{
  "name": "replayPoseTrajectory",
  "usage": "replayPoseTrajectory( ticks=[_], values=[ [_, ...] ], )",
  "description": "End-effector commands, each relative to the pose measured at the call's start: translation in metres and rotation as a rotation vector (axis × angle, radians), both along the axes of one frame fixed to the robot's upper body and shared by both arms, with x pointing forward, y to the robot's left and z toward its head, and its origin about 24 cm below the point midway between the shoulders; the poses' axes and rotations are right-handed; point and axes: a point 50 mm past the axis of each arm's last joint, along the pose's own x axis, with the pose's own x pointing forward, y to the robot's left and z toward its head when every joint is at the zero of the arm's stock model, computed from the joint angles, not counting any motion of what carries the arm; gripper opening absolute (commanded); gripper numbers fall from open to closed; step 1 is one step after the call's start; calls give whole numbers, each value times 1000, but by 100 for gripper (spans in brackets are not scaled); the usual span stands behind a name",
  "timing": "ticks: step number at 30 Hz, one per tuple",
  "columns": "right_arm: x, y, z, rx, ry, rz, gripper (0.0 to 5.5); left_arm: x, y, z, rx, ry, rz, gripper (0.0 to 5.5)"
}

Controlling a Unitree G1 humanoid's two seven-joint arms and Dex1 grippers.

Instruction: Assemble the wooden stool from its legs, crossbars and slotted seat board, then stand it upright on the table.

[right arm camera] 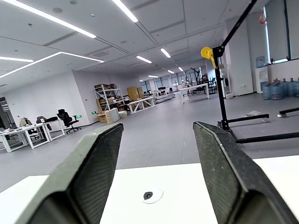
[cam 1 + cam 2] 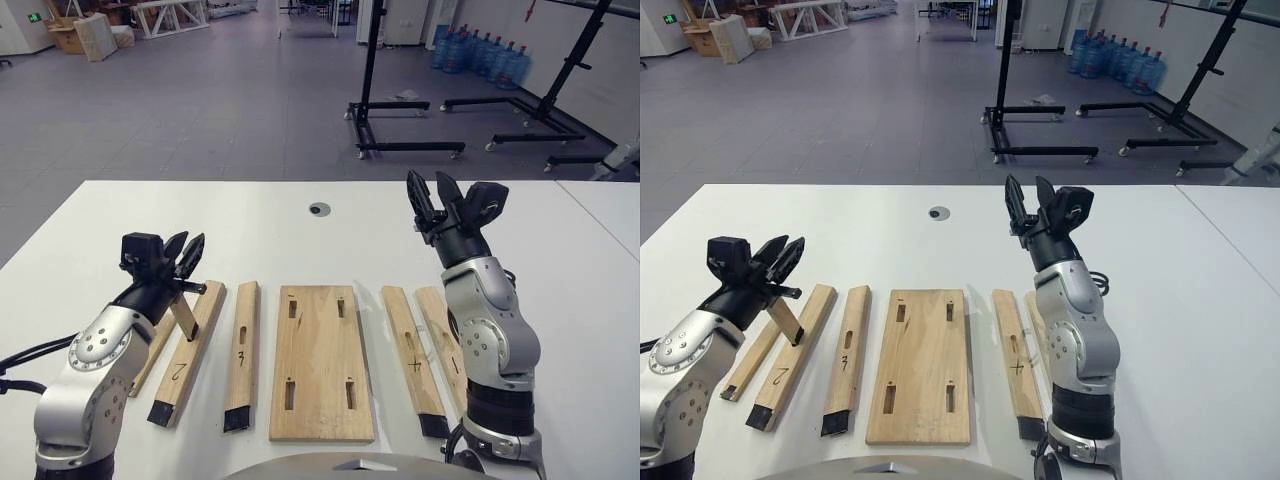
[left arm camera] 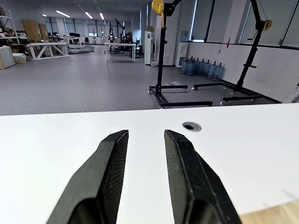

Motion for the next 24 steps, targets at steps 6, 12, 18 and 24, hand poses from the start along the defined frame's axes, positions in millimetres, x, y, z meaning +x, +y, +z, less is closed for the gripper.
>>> replayPoseTrajectory(
  ticks=[6,12,18,24],
  values=[
    [-5,-5,-5,6,8,-48,277,16,50,46,155,-140,143,137],
    [-14,-5,-11,1,25,-90,277,2,90,-8,236,82,313,137],
    [-10,-1,-9,-21,32,-59,277,-50,79,-73,427,334,80,182],
    [-18,-5,-15,-23,67,-82,277,-85,61,-74,365,388,-86,241]
  ],
)
